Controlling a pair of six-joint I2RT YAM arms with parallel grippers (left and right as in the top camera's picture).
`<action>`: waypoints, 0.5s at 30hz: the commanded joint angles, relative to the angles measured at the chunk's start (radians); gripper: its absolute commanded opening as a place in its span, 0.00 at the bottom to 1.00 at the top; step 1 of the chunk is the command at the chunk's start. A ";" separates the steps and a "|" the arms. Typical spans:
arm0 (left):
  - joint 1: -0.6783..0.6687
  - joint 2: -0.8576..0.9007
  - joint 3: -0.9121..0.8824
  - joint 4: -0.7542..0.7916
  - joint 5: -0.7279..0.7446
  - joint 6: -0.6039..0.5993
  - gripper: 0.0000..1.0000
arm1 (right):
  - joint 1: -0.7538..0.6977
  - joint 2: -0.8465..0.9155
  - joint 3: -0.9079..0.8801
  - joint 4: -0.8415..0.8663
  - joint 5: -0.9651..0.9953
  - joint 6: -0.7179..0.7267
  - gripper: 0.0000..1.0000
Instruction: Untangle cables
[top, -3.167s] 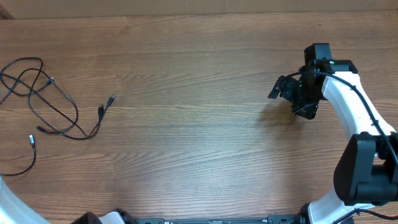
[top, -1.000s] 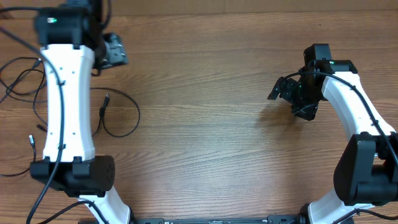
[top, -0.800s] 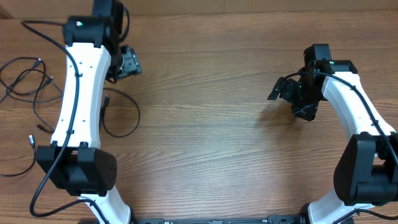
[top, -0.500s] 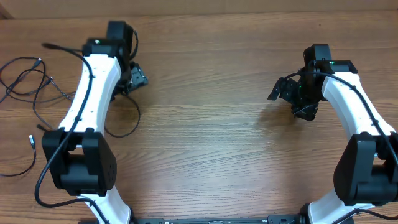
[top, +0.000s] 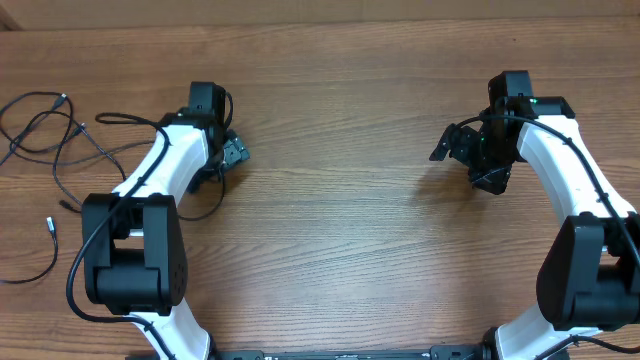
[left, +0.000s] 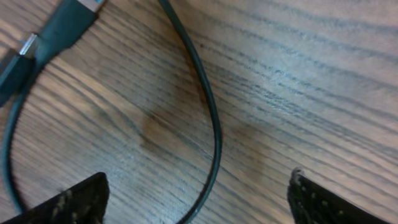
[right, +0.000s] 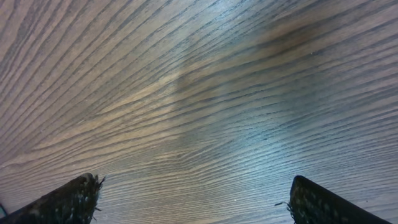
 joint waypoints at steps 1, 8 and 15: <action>0.001 -0.003 -0.045 0.044 0.021 -0.003 0.86 | 0.006 -0.001 -0.002 0.006 -0.004 -0.006 0.96; 0.001 -0.003 -0.070 0.074 0.037 -0.003 0.70 | 0.006 -0.001 -0.002 0.006 -0.004 -0.006 0.96; 0.001 -0.003 -0.071 0.063 0.038 0.079 0.60 | 0.006 -0.001 -0.002 0.006 -0.004 -0.006 0.97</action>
